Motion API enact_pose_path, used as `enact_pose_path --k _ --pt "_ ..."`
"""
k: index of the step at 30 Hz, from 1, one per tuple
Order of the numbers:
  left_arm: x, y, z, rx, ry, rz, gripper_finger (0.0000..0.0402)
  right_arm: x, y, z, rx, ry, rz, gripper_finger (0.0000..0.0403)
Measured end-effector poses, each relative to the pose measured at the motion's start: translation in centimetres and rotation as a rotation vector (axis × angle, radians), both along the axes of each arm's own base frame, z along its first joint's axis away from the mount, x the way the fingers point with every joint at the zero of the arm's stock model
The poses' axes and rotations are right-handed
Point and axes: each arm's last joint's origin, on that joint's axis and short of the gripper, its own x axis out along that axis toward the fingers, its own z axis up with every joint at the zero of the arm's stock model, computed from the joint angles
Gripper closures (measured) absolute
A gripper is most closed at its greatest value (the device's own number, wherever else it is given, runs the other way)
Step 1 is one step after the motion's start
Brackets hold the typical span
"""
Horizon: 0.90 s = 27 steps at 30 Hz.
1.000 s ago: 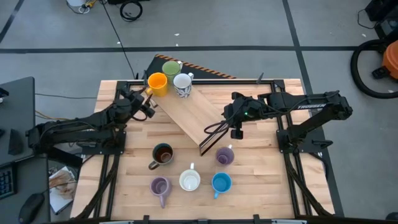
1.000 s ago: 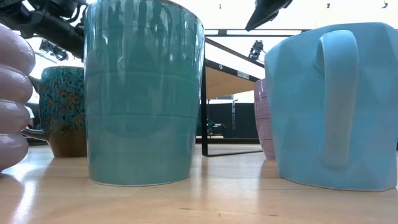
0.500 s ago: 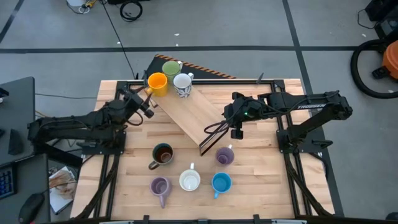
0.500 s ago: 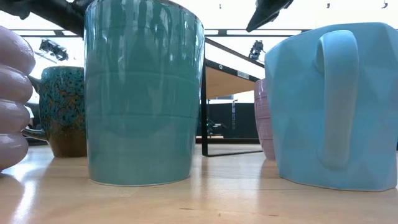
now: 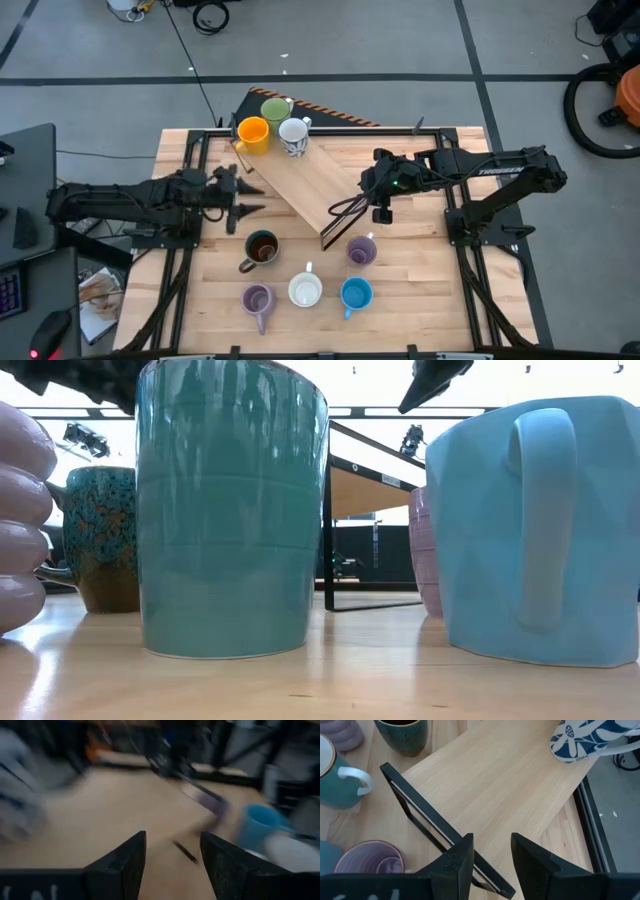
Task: Place coffee mugs
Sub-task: Put the green-blue patterned mug on the shelf
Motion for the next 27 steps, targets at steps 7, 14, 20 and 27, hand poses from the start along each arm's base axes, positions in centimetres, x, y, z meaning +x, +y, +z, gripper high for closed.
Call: enact_pose_path --k 7,14,20,27 --pt "-0.4 -2.2 -0.5 -0.269 0.233 -0.077 0.0209 0.0 0.0 0.0 -0.008 0.005 0.005 0.0265" --pt "0.0 -5.1 0.1 -0.337 0.361 -0.077 0.0231 0.1 -0.7 0.1 -0.044 -0.001 0.015 0.0265" --pt "0.3 -7.0 0.9 -0.369 0.507 0.008 0.0241 0.1 -1.5 0.1 -0.066 0.004 0.01 0.0265" --pt "0.4 -9.1 2.1 -0.436 0.657 0.095 0.0242 0.2 -1.8 0.2 -0.064 -0.002 -0.001 0.0265"
